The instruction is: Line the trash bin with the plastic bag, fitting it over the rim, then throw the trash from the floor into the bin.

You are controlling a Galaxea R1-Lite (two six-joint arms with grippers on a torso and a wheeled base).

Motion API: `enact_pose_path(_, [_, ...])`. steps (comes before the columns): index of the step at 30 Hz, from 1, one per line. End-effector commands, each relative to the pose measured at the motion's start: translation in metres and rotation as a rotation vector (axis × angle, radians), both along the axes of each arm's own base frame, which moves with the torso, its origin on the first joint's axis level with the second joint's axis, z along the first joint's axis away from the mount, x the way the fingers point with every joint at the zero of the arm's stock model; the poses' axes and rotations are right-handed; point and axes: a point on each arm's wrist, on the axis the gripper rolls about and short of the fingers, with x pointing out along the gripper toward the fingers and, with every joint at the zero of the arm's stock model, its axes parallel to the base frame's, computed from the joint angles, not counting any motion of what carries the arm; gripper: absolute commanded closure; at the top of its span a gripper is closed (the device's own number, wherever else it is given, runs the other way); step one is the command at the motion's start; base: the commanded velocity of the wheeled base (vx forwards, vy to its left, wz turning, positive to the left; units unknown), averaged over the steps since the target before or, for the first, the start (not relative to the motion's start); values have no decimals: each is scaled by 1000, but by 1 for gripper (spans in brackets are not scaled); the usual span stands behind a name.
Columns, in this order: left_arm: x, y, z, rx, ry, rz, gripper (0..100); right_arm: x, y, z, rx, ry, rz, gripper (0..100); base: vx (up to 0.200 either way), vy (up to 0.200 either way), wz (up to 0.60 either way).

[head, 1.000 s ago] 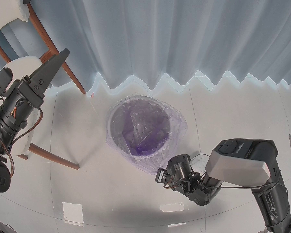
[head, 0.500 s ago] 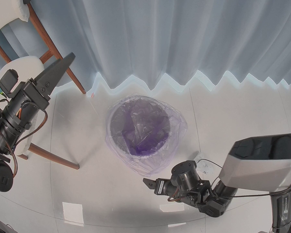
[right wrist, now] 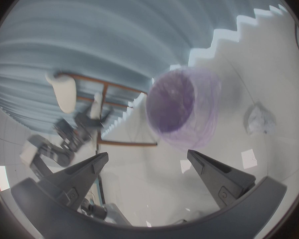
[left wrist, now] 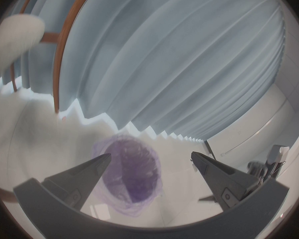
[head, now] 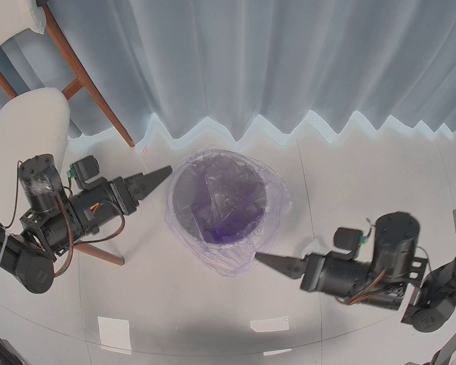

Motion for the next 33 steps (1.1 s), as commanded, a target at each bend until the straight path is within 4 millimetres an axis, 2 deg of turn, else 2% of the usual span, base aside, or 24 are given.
enact_pose_path(1, [9,-11,-52,65,197,-29,0,-7,-46,38,131,-117,-72,0,0,0,0])
enact_pose_path(5, [24,-17,-95,133,271,-30,0,-4,-49,39,176,-148,-80,0,0,0,0])
enact_pose_path(8, [32,-18,-119,192,205,-18,0,1,-50,33,175,-156,-93,0,0,0,0])
enact_pose_path(12, [35,-18,-133,171,119,-21,0,6,-52,30,184,-166,-110,0,0,0,0])
enact_pose_path(20, [43,-9,-145,182,159,6,0,4,-53,26,172,-160,-109,0,0,0,0])
enact_pose_path(23, [40,-6,-145,180,164,0,0,5,-53,25,172,-159,-114,0,0,0,0])
enact_pose_path(24, [35,-6,-151,196,191,-16,0,6,-53,24,170,-158,-114,0,0,0,0])
enact_pose_path(27, [35,-7,-153,204,192,-17,0,7,-52,23,166,-153,-114,0,0,0,0])
enact_pose_path(33, [58,-9,-174,223,187,69,0,11,-49,17,171,-163,-115,0,0,0,0])
